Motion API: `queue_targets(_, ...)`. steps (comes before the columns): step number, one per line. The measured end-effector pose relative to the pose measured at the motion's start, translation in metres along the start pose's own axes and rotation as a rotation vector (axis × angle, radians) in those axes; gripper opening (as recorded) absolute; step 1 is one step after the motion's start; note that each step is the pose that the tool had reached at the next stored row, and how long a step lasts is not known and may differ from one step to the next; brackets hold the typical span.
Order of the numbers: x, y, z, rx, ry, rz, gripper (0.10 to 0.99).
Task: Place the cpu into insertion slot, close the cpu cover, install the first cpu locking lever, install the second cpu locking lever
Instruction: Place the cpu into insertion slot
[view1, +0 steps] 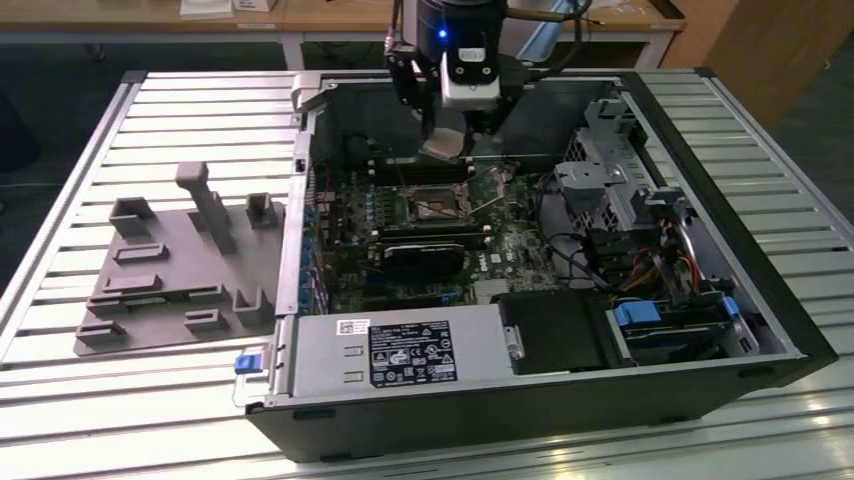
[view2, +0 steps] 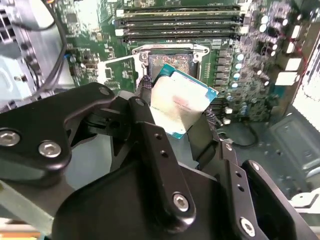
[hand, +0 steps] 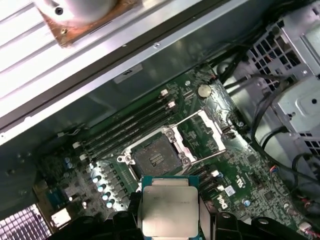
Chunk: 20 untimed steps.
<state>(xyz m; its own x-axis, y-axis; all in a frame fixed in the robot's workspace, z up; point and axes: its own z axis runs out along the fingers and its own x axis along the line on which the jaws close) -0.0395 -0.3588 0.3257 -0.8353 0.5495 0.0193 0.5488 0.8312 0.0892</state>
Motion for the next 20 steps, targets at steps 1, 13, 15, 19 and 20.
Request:
queue_targets(1,0.0,0.0,0.0007,0.0,-0.0016,0.018,0.537)
queue_targets(13,-0.0002,-0.0007,0.0079,-0.005,-0.0211,0.236,0.537)
queue_targets(15,-0.0002,-0.0008,0.0093,-0.005,-0.0243,0.272,0.537)
queue_targets(19,-0.0002,-0.0011,0.0122,-0.007,-0.0308,0.343,0.537)
queue_targets(20,-0.0003,-0.0012,0.013,-0.007,-0.0324,0.361,0.537)
